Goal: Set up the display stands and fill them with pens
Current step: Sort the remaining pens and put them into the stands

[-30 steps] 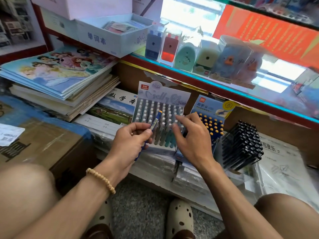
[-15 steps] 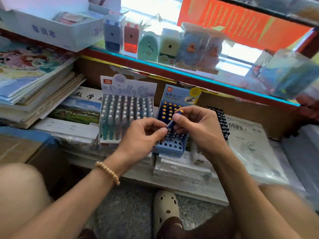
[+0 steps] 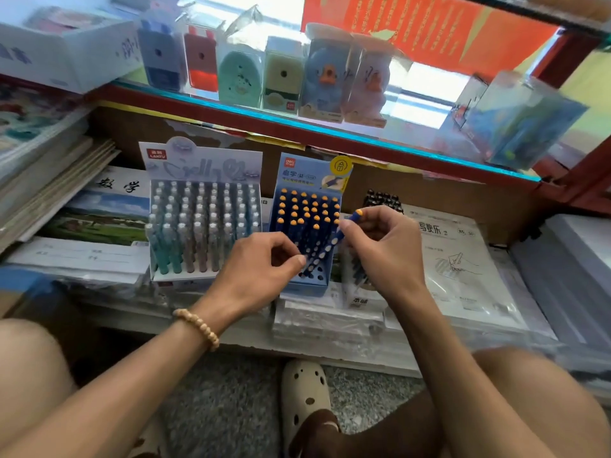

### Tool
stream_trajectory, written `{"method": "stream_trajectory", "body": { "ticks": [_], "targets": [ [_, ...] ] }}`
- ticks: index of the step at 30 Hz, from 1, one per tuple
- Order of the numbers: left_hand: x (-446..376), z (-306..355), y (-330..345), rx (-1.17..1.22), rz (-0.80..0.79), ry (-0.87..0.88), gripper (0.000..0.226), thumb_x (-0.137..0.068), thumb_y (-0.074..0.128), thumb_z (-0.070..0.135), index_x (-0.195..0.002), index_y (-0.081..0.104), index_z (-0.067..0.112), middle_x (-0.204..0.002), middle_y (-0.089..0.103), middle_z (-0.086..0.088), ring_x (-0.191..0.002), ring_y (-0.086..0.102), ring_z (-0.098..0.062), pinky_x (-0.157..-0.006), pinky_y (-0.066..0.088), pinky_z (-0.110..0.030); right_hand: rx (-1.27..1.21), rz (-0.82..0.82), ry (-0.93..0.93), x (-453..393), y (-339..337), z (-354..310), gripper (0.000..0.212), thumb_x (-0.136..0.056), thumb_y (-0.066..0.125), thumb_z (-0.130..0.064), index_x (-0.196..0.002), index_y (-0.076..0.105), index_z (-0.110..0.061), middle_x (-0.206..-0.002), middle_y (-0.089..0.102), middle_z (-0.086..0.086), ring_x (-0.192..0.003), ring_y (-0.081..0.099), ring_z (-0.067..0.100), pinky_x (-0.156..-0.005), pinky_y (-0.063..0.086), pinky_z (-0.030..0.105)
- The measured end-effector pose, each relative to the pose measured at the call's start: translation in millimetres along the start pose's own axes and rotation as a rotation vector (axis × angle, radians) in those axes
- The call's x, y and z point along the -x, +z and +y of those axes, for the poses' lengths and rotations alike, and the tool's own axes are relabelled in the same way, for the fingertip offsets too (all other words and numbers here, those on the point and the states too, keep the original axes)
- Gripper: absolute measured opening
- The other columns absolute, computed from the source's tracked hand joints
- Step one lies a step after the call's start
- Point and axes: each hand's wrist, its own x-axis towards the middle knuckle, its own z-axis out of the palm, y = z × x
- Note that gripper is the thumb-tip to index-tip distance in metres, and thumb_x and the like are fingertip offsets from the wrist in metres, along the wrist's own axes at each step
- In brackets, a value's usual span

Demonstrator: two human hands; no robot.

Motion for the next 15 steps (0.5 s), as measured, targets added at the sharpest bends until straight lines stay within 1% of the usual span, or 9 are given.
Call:
{"method": "stream_trajectory", "body": {
  "ticks": [3, 5, 7, 10, 12, 15],
  "targets": [
    [3, -9, -3, -0.093, -0.043, -0.011, 0.009, -0.091, 0.068, 0.031, -0.093, 0.070, 0.022, -0.085, 0.066, 0.014, -0.080, 0.061, 0.002, -0.067, 0.045, -0.010, 0.153, 0.045, -0.044, -1, 6, 12, 0.006, -0.086, 0.076, -0.018, -0.084, 0.071, -0.020, -0.073, 0.069, -0.009, -0.068, 0.065, 0.005, -0.066, 0.056, 0.025],
    [5, -12, -4, -0.160, -0.067, 0.004, 0.009, -0.091, 0.067, 0.032, -0.093, 0.069, 0.023, -0.085, 0.065, 0.016, -0.079, 0.060, 0.004, -0.069, 0.046, -0.012, 0.199, 0.051, -0.077, -2, 11, 15, 0.007, -0.087, 0.075, -0.018, -0.085, 0.069, -0.022, -0.073, 0.067, -0.013, -0.069, 0.063, 0.001, -0.064, 0.051, 0.016],
    [5, -14, -5, -0.228, -0.080, 0.025, 0.011, -0.091, 0.067, 0.035, -0.094, 0.069, 0.024, -0.084, 0.064, 0.017, -0.079, 0.059, 0.004, -0.071, 0.050, -0.017, 0.238, 0.062, -0.105, -5, 15, 16, 0.005, -0.088, 0.074, -0.019, -0.088, 0.069, -0.021, -0.074, 0.066, -0.015, -0.070, 0.062, 0.000, -0.063, 0.048, 0.010],
    [7, -18, -6, -0.289, -0.107, 0.033, 0.014, -0.091, 0.066, 0.038, -0.097, 0.068, 0.025, -0.088, 0.065, 0.015, -0.081, 0.060, 0.000, -0.077, 0.056, -0.027, 0.265, 0.074, -0.109, -9, 20, 20, 0.005, -0.088, 0.074, -0.019, -0.091, 0.071, -0.015, -0.075, 0.066, -0.012, -0.068, 0.061, -0.001, -0.064, 0.049, 0.010],
    [9, -21, -6, -0.308, -0.126, 0.038, 0.014, -0.091, 0.066, 0.039, -0.097, 0.068, 0.026, -0.088, 0.065, 0.016, -0.081, 0.061, 0.000, -0.078, 0.057, -0.028, 0.272, 0.070, -0.100, -10, 23, 23, 0.006, -0.088, 0.074, -0.018, -0.091, 0.071, -0.014, -0.076, 0.066, -0.010, -0.069, 0.061, -0.001, -0.064, 0.050, 0.013],
    [10, -22, -7, -0.332, -0.135, 0.045, 0.016, -0.091, 0.065, 0.040, -0.098, 0.068, 0.026, -0.087, 0.063, 0.017, -0.081, 0.061, 0.000, -0.079, 0.057, -0.028, 0.293, 0.038, -0.091, -10, 28, 27, 0.004, -0.089, 0.073, -0.018, -0.089, 0.069, -0.016, -0.075, 0.064, -0.011, -0.069, 0.059, 0.000, -0.067, 0.051, 0.020]
  ]
}}
